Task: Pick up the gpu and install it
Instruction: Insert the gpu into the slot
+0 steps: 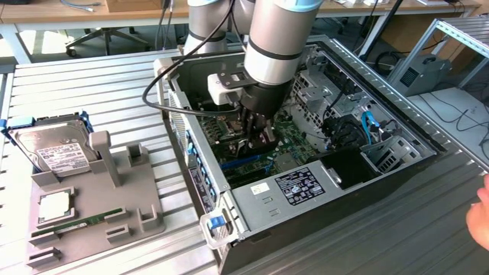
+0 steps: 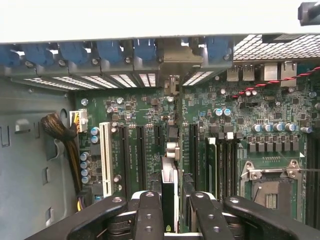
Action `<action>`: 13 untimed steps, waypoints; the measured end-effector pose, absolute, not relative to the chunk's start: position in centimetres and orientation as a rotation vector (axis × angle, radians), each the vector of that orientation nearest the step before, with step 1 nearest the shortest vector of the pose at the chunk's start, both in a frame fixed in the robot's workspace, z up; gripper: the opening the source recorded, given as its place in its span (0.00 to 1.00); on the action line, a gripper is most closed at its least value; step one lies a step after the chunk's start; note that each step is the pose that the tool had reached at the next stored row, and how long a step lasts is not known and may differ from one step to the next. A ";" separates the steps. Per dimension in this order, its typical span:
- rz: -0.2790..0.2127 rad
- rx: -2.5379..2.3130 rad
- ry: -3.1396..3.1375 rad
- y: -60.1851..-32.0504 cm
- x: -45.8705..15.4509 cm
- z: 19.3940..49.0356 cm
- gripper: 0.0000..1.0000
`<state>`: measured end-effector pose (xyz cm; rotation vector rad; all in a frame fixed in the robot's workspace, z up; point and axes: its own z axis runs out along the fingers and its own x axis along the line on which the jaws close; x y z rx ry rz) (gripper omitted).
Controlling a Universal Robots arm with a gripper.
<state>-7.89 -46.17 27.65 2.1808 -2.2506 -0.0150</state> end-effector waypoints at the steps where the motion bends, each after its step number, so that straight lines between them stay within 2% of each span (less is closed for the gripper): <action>1: -0.015 2.181 -2.251 -46.2 -7.9 27.6 0.27; 13: -0.015 2.178 -2.252 -46.0 -7.9 26.1 0.27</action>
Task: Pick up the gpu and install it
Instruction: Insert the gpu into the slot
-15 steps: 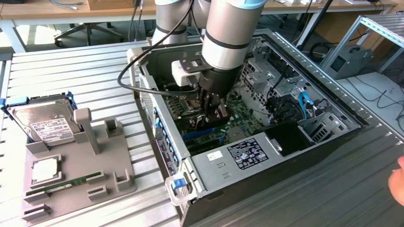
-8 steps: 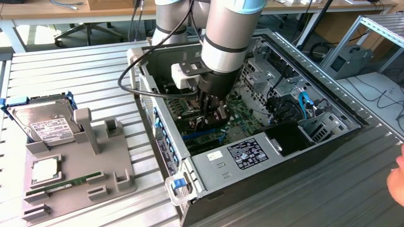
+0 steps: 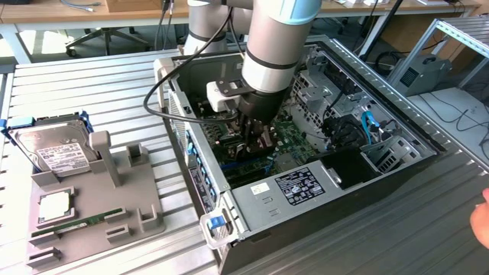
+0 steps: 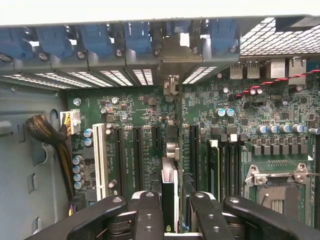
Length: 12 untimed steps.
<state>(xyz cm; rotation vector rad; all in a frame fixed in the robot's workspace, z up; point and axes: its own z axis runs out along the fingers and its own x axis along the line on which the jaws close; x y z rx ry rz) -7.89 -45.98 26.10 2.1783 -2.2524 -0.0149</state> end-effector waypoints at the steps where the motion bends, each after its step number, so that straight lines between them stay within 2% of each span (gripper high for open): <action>1: -0.015 2.178 -2.252 -46.0 -7.9 26.1 0.27; 12: -0.016 2.186 -2.245 -45.7 -7.9 26.1 0.27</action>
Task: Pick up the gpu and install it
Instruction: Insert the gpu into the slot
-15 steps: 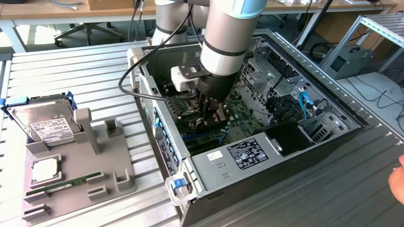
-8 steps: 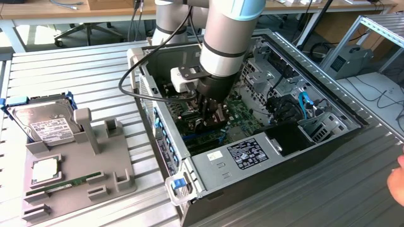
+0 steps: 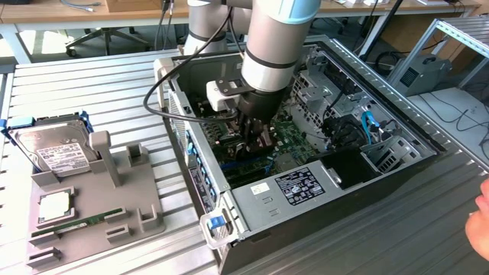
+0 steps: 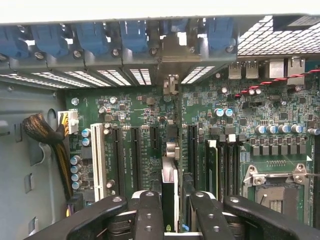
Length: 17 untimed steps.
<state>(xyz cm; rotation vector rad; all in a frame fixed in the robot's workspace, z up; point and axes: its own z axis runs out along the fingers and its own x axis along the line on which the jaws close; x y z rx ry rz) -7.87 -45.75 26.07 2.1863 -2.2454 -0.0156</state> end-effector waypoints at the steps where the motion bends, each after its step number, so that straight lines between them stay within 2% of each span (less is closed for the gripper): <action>1: -0.016 2.195 -2.237 -45.7 -7.8 26.1 0.27; 17: -0.015 2.219 -2.212 -45.6 -7.7 25.8 0.27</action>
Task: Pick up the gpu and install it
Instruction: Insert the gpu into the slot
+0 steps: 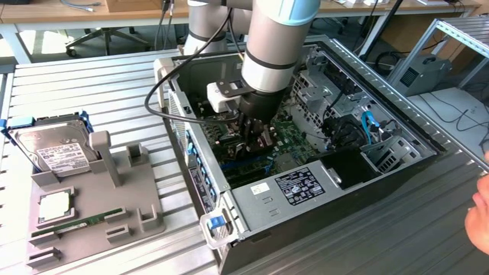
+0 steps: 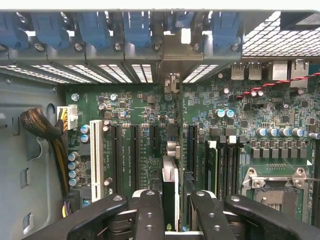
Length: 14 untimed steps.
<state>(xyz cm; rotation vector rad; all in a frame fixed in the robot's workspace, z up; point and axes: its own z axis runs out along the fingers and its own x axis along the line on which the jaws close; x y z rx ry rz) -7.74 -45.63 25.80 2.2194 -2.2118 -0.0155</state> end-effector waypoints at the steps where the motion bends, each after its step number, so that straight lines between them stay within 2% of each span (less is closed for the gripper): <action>1: -0.016 2.220 -2.212 -45.6 -7.7 25.8 0.27; 14: -0.017 2.221 -2.213 -45.6 -7.7 25.2 0.28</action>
